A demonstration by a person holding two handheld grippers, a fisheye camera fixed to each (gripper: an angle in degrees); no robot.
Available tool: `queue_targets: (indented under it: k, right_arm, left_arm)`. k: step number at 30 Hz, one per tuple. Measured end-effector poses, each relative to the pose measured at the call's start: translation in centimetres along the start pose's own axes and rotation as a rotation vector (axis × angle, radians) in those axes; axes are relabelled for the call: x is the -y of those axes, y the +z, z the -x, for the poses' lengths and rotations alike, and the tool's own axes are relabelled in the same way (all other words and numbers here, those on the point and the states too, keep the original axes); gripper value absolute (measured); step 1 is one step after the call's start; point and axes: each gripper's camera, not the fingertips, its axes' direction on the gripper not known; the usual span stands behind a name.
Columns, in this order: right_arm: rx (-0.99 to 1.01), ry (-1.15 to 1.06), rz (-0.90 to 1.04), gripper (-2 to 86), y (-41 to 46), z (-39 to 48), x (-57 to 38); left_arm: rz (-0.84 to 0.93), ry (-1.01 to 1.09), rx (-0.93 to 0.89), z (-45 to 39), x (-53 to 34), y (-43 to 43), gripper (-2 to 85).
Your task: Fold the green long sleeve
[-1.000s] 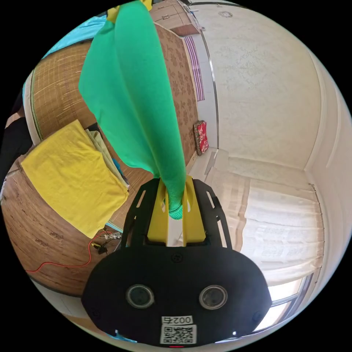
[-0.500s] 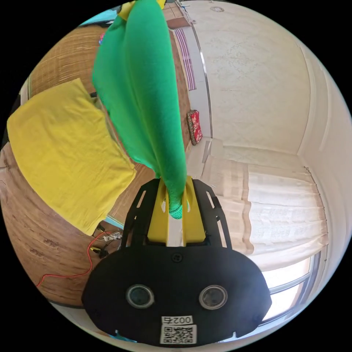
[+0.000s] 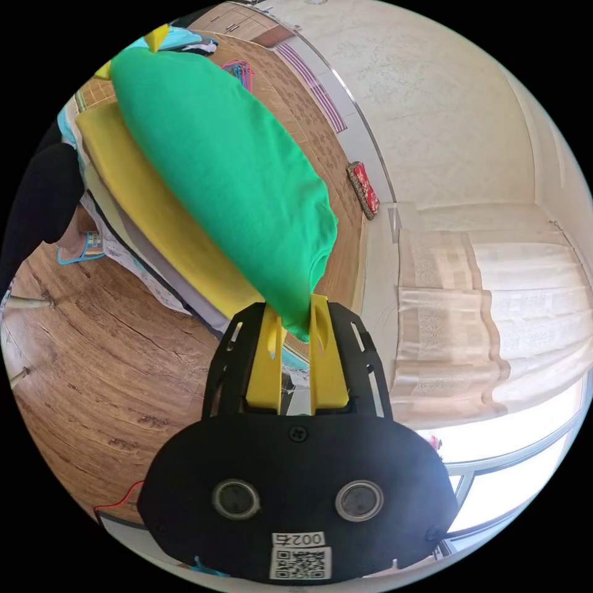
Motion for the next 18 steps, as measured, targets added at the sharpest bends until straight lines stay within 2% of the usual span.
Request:
queue_targets:
  k: [9, 12, 15, 18]
  right_arm:
    - [0.094, 0.010, 0.086, 5.9, 4.2, -1.3, -5.3]
    - [0.117, 0.091, 0.097, 5.7, 5.2, -3.2, -7.3]
    - [0.221, 0.214, 0.048, 6.1, 5.7, -5.6, -8.9]
    - [0.418, 0.270, -0.017, 8.7, 6.5, -7.3, -10.2]
  left_arm:
    - [-0.066, -0.195, -0.153, 2.5, -5.0, 0.3, 6.5]
    - [-0.076, -0.261, -0.164, 3.7, -6.7, 0.4, 6.3]
    - [-0.121, -0.323, -0.211, 4.8, -7.8, 0.5, 6.8]
    - [-0.152, -0.352, -0.255, 5.4, -8.1, 1.1, 7.7]
